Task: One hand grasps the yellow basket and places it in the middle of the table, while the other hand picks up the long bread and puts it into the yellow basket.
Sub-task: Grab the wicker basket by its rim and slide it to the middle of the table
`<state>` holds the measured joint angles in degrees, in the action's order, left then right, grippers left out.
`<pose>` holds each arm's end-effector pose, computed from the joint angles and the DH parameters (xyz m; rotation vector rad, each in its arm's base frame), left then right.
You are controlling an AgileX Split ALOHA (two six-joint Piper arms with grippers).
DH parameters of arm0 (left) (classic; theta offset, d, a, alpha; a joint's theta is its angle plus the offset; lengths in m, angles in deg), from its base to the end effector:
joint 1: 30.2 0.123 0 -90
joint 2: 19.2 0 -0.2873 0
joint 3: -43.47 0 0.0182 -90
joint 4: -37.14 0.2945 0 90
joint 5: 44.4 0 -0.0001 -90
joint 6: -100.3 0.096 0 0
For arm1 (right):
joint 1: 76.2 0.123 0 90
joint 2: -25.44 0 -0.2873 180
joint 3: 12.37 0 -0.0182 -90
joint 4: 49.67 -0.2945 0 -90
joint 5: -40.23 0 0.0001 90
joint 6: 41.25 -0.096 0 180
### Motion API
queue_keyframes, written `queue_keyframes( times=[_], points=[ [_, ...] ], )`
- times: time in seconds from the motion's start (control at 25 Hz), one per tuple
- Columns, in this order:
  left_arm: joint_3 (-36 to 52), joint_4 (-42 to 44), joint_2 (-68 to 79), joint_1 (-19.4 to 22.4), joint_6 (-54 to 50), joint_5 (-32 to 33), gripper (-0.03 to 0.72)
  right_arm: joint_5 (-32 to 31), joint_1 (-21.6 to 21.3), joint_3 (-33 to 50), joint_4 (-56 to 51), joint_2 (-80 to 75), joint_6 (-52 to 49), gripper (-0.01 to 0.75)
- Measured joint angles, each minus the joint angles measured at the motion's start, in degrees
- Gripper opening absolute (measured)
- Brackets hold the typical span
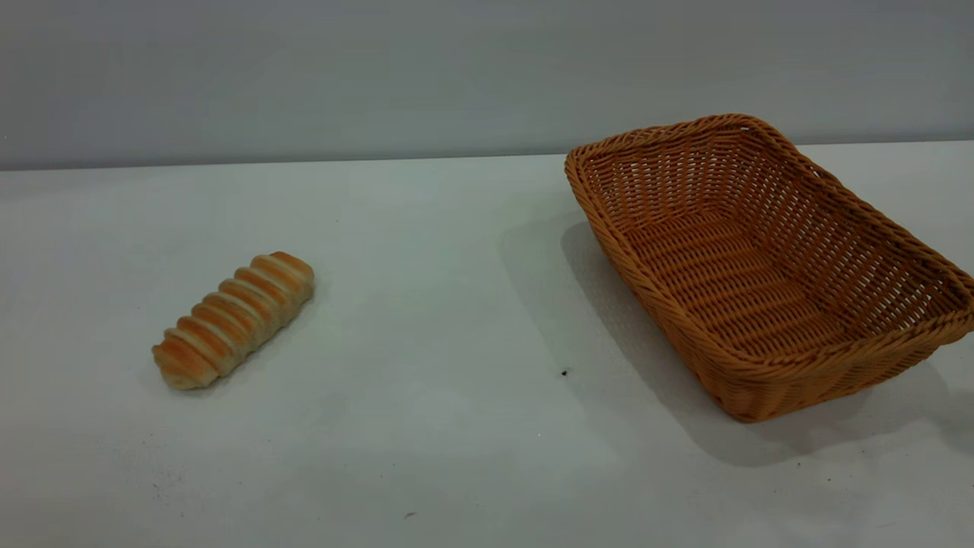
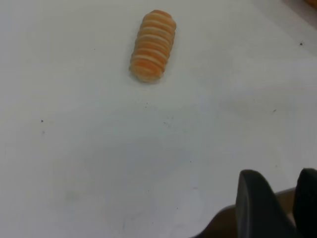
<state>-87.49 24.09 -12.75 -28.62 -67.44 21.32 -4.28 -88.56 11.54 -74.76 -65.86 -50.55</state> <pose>0.0282 -0.0190 0.2892 0.2194 2.0841 -0.1298 0.3154 -0.0399 0.2169 0.8606 2.6051 0.4884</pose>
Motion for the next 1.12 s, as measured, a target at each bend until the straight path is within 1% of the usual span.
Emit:
queue_keyframes(
  times=[0.16, 0.28, 0.36, 0.48, 0.68, 0.76, 0.88, 1.04, 1.12],
  points=[
    [0.0, 0.12, 0.0, 0.0, -0.68, -0.03, 0.237, 1.34, 0.0, 0.49, -4.15, -0.32, 2.46, 0.566],
    [-0.24, 0.12, 1.7, 0.0, -0.98, -1.04, 0.237, 2.77, 0.0, 2.72, -6.15, -0.32, 4.3, 0.566],
    [-0.42, -0.28, 4.59, 0.0, -0.58, -6.17, 0.237, 3.74, 0.0, 4.39, -7.51, -0.32, 5.82, 0.566],
    [-0.74, -2.59, 11.04, 0.0, 2.68, -18.54, 0.237, 4.82, 0.0, 6.64, -11.12, -0.73, 8.82, 0.566],
    [-0.74, -6.48, 29.91, 0.0, 10.36, -30.27, 0.237, 7.03, 0.0, 9.26, -17.25, -2.82, 15.66, 0.566],
    [-0.82, -10.05, 37.85, 0.0, 13.28, -34.27, 0.237, 7.66, 0.0, 9.57, -17.78, -3.96, 17.73, 0.566],
    [-1.95, -17.6, 45.95, 0.0, 19.2, -37.16, 0.237, 8.76, 0.0, 10.7, -18.22, -5.7, 19.22, 0.566],
    [-4.72, -26.83, 50.33, 0.0, 30.44, -41.45, 0.237, 11.25, 0.0, 11.61, -20.17, -8.41, 20.67, 0.566],
    [-5.79, -32.23, 50.69, 0.0, 35.88, -43.47, 0.237, 11.76, 0.0, 11.61, -23.22, -10.24, 22.93, 0.566]
  ],
)
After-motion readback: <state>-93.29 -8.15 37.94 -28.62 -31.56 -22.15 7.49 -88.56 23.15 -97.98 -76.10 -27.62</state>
